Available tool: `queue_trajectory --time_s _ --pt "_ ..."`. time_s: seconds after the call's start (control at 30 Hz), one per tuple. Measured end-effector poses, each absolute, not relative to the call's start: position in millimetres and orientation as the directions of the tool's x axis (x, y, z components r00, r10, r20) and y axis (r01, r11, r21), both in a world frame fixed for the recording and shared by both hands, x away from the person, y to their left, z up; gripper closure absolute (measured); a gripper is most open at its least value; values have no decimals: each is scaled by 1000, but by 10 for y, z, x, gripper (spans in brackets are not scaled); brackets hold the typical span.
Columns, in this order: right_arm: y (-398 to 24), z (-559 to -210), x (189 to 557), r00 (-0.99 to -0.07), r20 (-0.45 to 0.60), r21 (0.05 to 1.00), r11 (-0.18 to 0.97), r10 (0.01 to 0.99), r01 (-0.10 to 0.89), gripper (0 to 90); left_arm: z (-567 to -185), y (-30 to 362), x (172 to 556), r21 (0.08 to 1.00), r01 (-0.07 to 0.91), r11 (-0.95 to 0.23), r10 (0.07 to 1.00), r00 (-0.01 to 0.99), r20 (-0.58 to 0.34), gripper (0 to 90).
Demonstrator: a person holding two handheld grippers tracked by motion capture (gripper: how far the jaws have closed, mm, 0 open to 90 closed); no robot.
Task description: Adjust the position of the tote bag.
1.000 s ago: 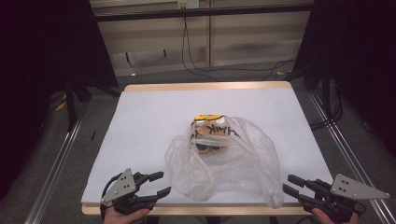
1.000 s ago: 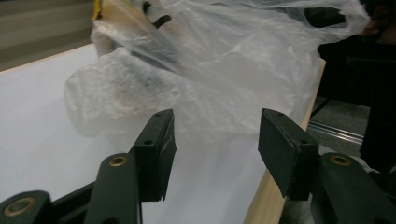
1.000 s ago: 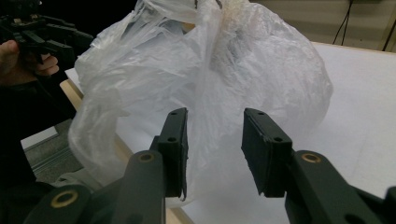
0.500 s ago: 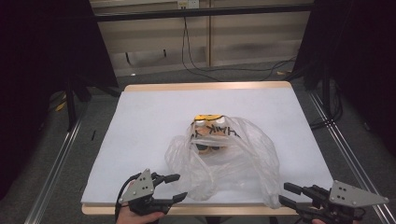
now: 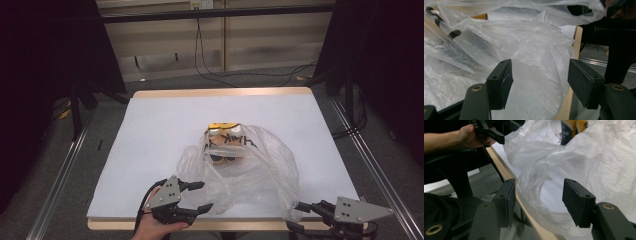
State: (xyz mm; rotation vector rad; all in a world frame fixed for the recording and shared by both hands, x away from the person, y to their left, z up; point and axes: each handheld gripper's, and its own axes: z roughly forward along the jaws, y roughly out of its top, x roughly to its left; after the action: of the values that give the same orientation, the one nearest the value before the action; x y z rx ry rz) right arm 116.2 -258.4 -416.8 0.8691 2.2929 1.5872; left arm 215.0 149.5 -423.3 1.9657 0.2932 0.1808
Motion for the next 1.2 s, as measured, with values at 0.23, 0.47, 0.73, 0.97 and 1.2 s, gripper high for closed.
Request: queue_trajectory --time_s 0.23,0.47,0.73,0.97,1.2 --pt "-2484 -4253 1268 -808 138 886 294 572 360 508 -4304 1396 2232 899 127 -418 277 961 -7 360" --pt "-2474 -4299 1434 -808 149 876 303 569 375 791 -4178 1334 2022 926 72 -371 271 962 34 360" --pt "-2419 -4300 1619 -819 145 869 324 555 374 869 -4123 1164 1952 925 31 -380 147 989 28 546" --pt "-2368 -4304 1737 -824 142 866 334 549 372 867 -4405 932 2137 865 63 -497 141 990 9 555" --pt "-2381 -4327 1788 -822 142 867 332 551 372 864 -4613 809 2245 783 66 -619 159 986 43 578"
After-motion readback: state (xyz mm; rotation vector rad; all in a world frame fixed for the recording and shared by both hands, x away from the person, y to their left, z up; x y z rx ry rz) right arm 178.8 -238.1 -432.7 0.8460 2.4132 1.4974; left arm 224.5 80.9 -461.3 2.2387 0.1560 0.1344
